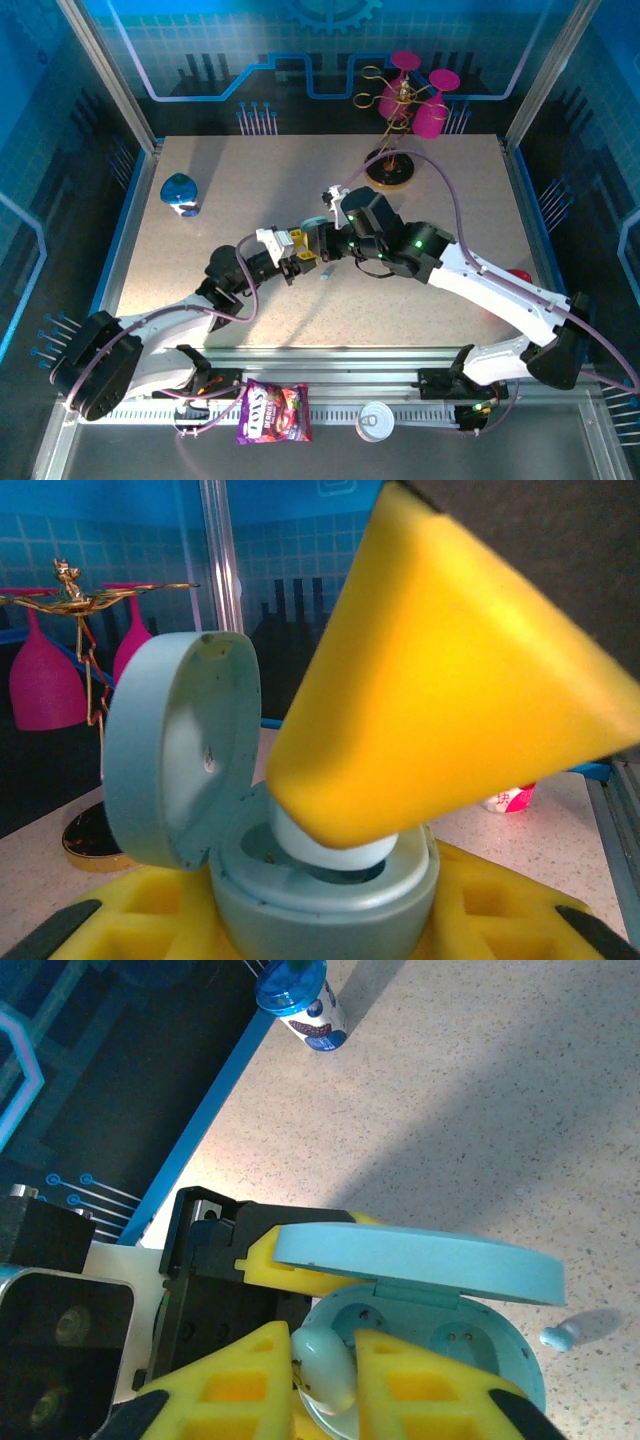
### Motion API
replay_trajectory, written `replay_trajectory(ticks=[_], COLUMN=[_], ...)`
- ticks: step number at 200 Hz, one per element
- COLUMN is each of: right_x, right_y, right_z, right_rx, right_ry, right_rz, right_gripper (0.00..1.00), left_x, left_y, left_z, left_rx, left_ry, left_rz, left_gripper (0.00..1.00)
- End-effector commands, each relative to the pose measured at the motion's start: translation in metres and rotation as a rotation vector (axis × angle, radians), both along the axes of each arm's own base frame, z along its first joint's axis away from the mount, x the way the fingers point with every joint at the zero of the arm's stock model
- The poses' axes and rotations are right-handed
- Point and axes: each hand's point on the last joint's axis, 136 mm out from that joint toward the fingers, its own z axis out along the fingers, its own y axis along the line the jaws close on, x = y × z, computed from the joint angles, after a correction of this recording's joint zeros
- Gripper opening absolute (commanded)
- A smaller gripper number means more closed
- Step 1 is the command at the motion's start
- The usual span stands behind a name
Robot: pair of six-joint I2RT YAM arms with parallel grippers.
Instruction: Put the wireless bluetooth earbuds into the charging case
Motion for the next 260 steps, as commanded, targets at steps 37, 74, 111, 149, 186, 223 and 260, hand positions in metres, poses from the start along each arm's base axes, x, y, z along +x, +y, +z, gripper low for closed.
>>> replay_trajectory(ticks=[37, 74, 111, 149, 186, 223, 260], right_x=[0.003, 0.002, 0.001, -0.001, -0.007, -0.009, 0.000], right_y=[-0.021, -0.021, -0.014, -0.012, -0.027, -0.059, -0.099], right_z=[0.002, 0.012, 0.014, 0.020, 0.032, 0.019, -0.026], right_rx=[-0.012, -0.010, -0.010, -0.009, 0.001, 0.025, -0.009], right_ry=[-0.012, -0.052, -0.062, -0.081, -0.183, -0.197, -0.123], right_rz=[-0.069, -0.040, -0.004, 0.023, 0.028, -0.066, -0.221], right_gripper=[0.27, 0.35, 0.35, 0.34, 0.39, 0.47, 0.49], left_x=[0.001, 0.000, 0.000, 0.000, 0.003, 0.003, 0.003], left_y=[0.003, 0.002, 0.000, 0.000, 0.004, 0.011, 0.020], left_z=[0.031, 0.031, 0.031, 0.029, 0.024, 0.022, 0.030], left_rx=[-0.079, -0.078, -0.075, -0.069, -0.061, -0.071, -0.098], left_ry=[-0.084, -0.081, -0.080, -0.081, -0.083, -0.085, -0.085], left_rz=[0.023, 0.013, 0.007, 0.011, 0.037, 0.050, 0.067], left_gripper=[0.28, 0.28, 0.28, 0.29, 0.29, 0.29, 0.29])
